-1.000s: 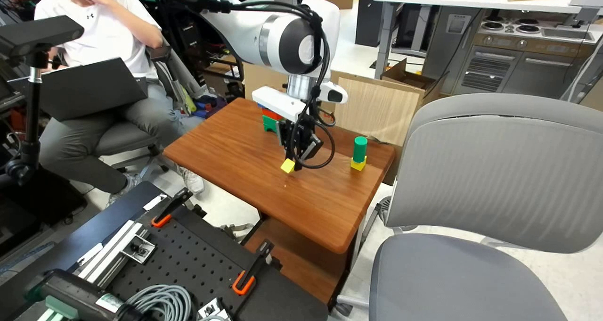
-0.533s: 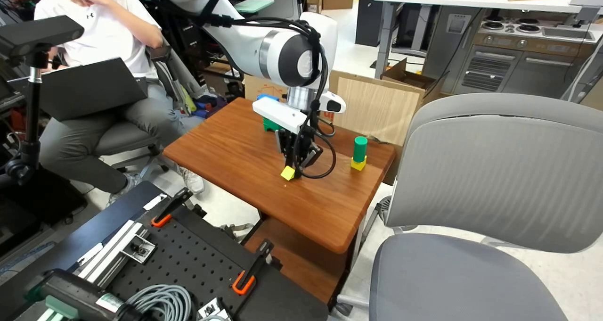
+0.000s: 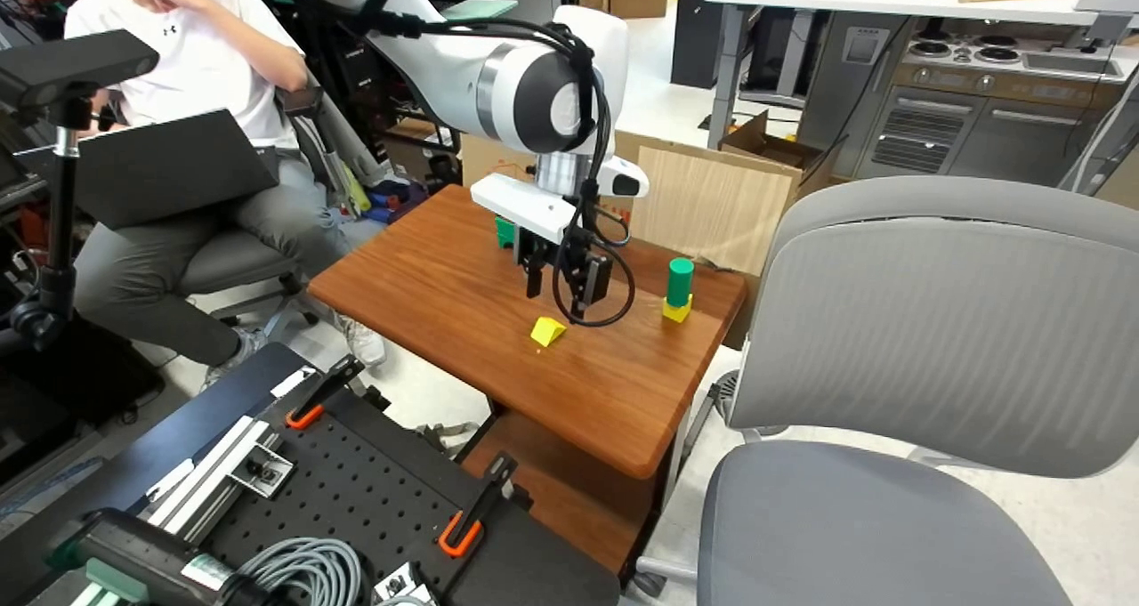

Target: Pick up and put the triangular block on the table

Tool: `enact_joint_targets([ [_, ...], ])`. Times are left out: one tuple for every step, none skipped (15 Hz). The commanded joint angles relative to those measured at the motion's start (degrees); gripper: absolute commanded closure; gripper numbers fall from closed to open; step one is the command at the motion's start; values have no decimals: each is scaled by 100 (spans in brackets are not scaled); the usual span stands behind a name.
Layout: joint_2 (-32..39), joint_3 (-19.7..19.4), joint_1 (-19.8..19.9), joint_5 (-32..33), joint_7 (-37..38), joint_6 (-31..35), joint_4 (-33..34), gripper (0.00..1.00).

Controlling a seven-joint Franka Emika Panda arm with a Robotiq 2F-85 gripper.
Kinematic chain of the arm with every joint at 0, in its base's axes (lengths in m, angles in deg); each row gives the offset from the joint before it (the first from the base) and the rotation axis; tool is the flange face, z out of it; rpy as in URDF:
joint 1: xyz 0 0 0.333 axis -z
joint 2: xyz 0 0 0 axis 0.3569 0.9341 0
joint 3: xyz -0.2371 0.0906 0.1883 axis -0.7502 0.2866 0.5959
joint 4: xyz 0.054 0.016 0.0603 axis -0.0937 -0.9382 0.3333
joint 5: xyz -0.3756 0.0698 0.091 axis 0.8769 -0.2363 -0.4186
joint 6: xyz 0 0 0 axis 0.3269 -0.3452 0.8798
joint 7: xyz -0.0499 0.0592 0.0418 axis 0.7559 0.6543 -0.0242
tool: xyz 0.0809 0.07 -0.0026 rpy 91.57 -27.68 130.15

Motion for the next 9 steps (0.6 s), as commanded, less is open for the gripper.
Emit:
enact_joint_targets([
  [-1269,85,-14,-115,-114,344,-895,0],
  [-1542,112,-21,-129,-129,429,-1024,0],
  [-1823,138,-36,-149,-116,403,-1128,0],
  [-2058,164,-49,-172,-108,407,-1209,0],
  [-2284,191,-79,-175,-101,388,-1280,0],
  [-2491,220,-107,-174,-109,391,-1354,0],
  [-2673,246,-143,-145,-101,429,-1438,0],
  [-2834,268,-177,-81,-99,464,-1522,0],
  [-2960,283,-217,-10,-91,456,-1586,0],
])
